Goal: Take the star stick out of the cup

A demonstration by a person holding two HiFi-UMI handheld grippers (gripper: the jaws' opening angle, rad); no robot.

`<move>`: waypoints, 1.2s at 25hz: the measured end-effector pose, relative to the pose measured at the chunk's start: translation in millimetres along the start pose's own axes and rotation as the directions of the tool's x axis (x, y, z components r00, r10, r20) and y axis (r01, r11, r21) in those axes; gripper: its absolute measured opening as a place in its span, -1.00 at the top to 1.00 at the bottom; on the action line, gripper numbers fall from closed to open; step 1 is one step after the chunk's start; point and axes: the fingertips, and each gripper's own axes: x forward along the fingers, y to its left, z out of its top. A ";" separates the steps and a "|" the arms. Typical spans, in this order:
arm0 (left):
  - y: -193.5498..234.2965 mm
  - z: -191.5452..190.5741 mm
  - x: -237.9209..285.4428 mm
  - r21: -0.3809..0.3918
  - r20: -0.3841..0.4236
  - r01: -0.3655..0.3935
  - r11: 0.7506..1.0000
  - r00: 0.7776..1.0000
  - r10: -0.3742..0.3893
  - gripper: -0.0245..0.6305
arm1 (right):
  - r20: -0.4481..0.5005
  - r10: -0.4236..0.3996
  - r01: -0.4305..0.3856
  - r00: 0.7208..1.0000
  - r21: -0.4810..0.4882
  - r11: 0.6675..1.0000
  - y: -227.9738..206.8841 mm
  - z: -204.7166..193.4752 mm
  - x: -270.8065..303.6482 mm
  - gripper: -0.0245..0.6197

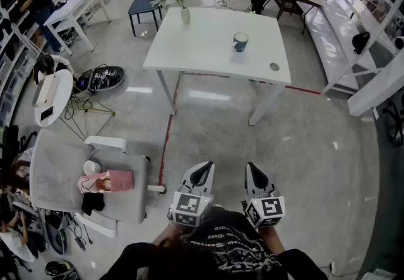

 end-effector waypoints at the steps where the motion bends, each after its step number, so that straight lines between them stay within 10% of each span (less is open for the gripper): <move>1: 1.1 -0.2 -1.1 0.012 -0.003 0.000 1.000 1.000 0.000 0.86 | 0.009 0.005 -0.006 1.000 0.012 1.000 1.4 -0.7 0.4 0.90; 30: 97.2 23.1 62.2 -0.007 -0.030 0.084 0.996 0.996 -0.084 0.86 | 0.062 -0.114 0.104 0.992 0.141 0.985 -9.1 26.0 96.7 0.89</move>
